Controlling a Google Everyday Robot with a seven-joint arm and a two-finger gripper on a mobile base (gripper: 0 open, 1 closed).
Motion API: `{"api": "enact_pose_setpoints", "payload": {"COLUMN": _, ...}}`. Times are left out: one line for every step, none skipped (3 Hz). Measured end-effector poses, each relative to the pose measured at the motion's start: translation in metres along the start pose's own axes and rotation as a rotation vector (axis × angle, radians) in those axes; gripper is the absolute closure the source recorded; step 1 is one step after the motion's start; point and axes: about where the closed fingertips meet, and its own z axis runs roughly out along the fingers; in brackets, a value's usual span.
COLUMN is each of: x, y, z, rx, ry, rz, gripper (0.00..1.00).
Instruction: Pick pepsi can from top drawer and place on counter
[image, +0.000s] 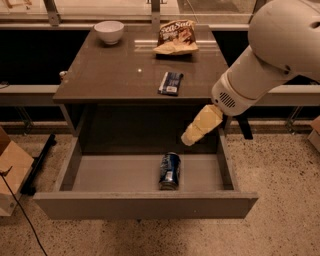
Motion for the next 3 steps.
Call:
{"api": "enact_pose_setpoints", "payload": {"x": 0.006, "y": 0.006, "z": 0.025, "rx": -0.006, "ry": 0.046, "rz": 0.046, "gripper": 0.00}}
{"api": "enact_pose_setpoints", "payload": {"x": 0.014, "y": 0.016, "z": 0.067, "rx": -0.039, "ry": 0.096, "rz": 0.109, "gripper": 0.00}}
{"api": "enact_pose_setpoints", "payload": {"x": 0.022, "y": 0.023, "z": 0.109, "rx": -0.073, "ry": 0.133, "rz": 0.175, "gripper": 0.00}}
